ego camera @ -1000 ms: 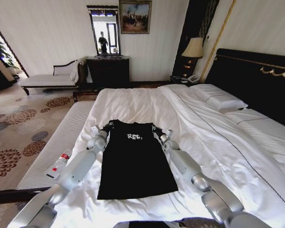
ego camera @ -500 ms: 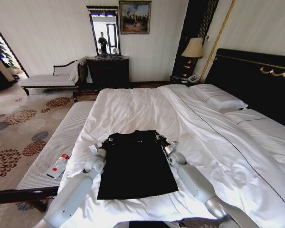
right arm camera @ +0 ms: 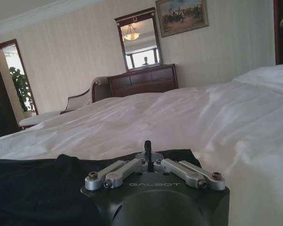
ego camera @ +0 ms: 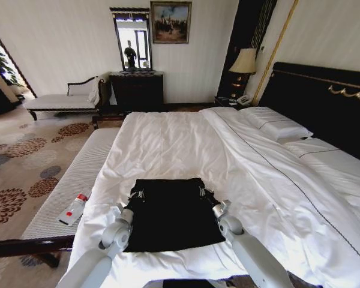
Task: Fold the clothes on the bed.
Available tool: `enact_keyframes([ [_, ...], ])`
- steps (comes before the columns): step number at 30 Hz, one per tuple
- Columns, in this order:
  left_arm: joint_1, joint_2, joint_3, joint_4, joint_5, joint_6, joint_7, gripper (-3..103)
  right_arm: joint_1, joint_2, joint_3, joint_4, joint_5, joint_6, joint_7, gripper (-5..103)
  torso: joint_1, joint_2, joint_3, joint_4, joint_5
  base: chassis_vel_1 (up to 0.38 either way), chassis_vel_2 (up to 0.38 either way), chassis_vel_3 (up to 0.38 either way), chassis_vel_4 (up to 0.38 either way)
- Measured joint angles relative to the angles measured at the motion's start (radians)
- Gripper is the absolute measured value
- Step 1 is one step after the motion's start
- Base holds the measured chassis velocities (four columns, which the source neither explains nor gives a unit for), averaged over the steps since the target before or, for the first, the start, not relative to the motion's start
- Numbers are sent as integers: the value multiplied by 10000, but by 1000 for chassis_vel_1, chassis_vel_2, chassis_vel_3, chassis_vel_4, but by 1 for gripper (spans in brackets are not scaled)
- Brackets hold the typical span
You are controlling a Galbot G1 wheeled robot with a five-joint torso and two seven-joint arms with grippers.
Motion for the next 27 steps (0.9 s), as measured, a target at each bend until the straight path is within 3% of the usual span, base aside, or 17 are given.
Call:
enact_keyframes([
  [6,1618,0,-720,-624,657,-392,389,0,-1464,418,662,792,-361,149,-140,1,-1,0,-1,1,0,0,0,0,0],
  [12,2453,-290,-1204,-874,507,-581,426,0,-2307,828,1289,1476,-577,174,-215,1,0,0,-1,0,0,0,0,0,0],
  [19,3111,-356,-1330,-1026,852,-950,698,0,-3066,866,1721,2046,-648,257,-328,1,0,1,0,1,-1,0,0,0,0],
  [27,3518,-524,-1282,-1107,1003,-1196,560,0,-3693,1255,1883,2023,-1069,598,-469,1,1,0,0,0,1,0,0,0,0],
])
